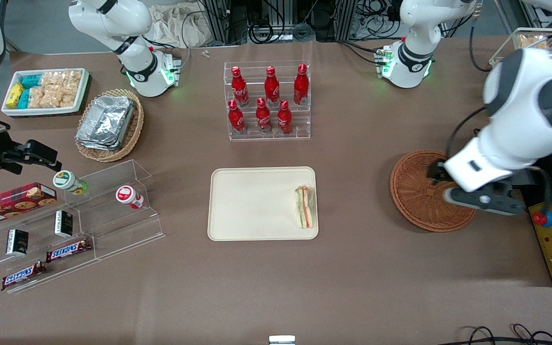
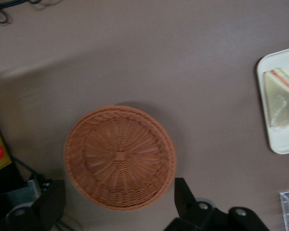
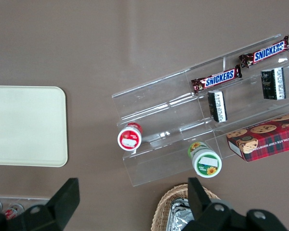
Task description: Place sandwich from basket to tray
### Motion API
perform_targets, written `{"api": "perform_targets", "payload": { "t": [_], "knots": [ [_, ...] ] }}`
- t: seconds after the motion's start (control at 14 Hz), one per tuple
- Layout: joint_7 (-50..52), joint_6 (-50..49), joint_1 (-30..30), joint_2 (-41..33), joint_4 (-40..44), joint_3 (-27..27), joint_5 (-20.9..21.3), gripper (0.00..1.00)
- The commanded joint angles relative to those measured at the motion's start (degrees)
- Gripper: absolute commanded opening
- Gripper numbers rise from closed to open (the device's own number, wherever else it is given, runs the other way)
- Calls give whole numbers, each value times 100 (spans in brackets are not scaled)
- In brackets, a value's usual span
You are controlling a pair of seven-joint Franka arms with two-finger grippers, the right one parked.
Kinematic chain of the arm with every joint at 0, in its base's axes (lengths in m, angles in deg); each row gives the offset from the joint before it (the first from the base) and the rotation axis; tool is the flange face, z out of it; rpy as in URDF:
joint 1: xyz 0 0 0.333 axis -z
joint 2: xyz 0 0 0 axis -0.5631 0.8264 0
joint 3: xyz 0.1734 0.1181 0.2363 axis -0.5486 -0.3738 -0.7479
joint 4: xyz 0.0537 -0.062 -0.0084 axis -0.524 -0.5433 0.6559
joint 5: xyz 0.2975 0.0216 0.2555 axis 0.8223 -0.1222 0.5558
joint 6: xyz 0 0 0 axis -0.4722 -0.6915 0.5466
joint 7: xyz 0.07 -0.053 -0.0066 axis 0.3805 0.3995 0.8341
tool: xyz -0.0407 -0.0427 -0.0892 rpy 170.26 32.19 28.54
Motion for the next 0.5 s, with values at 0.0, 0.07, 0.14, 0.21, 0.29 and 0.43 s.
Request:
{"api": "perform_targets", "payload": {
  "t": [0.0,0.07,0.14,0.21,0.29,0.43],
  "knots": [
    [-632,-67,-514,-283,-199,60,-57,100],
    [-844,-58,-655,-292,-182,60,-31,100],
    [-881,-23,-752,-292,-173,51,39,100],
    [-899,12,-832,-266,-129,34,48,100],
    [-969,47,-1024,-213,-103,42,22,100],
    [-987,118,-1184,-204,-67,42,-40,100]
  ]
}}
